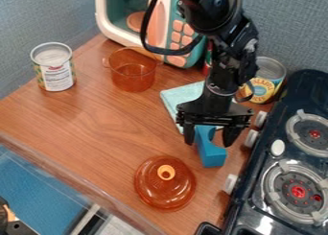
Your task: Move the blue object to the right side
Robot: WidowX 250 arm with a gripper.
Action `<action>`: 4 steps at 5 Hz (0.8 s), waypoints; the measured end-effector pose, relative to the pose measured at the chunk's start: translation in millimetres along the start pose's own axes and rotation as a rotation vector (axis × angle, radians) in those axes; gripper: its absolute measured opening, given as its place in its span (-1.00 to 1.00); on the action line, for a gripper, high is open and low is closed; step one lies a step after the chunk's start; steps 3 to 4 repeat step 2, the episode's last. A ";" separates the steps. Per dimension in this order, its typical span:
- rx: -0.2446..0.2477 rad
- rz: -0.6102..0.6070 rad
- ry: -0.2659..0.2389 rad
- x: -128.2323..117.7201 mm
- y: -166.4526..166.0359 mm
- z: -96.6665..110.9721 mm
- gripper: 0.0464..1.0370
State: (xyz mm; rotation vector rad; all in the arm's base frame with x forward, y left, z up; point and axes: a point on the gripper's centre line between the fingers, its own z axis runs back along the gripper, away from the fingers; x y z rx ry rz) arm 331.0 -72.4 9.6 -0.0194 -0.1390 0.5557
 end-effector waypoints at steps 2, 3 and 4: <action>-0.084 0.026 -0.071 1.2 4.3 44.8 0.92; -0.084 0.026 -0.071 1.2 4.3 44.8 0.92; -0.084 0.026 -0.071 1.2 4.3 44.8 0.92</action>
